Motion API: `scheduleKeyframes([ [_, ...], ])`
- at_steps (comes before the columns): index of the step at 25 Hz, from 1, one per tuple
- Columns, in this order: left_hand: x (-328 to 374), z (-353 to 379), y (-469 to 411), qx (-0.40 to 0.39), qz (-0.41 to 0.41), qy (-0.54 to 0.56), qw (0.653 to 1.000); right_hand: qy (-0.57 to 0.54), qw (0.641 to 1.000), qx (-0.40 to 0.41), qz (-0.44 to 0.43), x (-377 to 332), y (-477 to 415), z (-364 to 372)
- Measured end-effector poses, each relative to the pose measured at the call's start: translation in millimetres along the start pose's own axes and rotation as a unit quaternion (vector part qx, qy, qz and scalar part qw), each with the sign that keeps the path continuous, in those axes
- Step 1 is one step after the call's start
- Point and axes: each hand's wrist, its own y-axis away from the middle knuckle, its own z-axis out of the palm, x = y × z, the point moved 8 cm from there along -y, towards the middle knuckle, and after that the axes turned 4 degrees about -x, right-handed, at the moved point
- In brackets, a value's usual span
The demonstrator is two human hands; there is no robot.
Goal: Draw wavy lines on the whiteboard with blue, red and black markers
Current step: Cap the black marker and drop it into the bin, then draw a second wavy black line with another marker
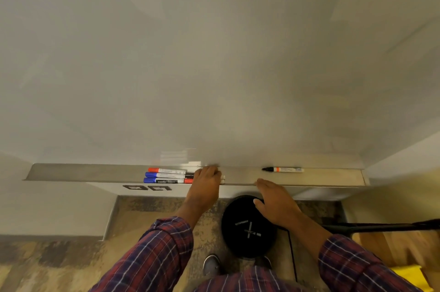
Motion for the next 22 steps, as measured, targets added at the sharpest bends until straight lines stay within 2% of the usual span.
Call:
scheduleKeyframes([
  [2,1.0,-3.6,0.9,0.01,0.003,0.009,1.0,-0.026,0.997,0.075,-0.005,7.0,-1.1,-20.6],
  [4,1.7,-6.7,1.8,0.013,-0.004,0.026,1.0,0.009,0.988,0.155,-0.007,19.1,-2.0,-43.3],
  [5,1.7,-6.5,2.8,0.009,-0.009,0.03,0.999,0.042,0.985,0.169,0.0,27.7,-3.0,-50.9],
  [8,2.4,-3.9,5.7,-0.011,-0.013,0.008,1.0,0.122,0.984,0.12,0.043,54.6,-5.6,-56.3],
  [10,3.5,-5.1,4.8,-0.018,-0.019,0.003,1.0,0.153,0.983,0.098,0.036,62.1,-4.7,-52.0],
  [22,9.2,-13.2,-6.5,-0.062,-0.046,-0.011,0.997,0.199,0.979,0.03,0.041,60.5,-4.6,-35.0],
])
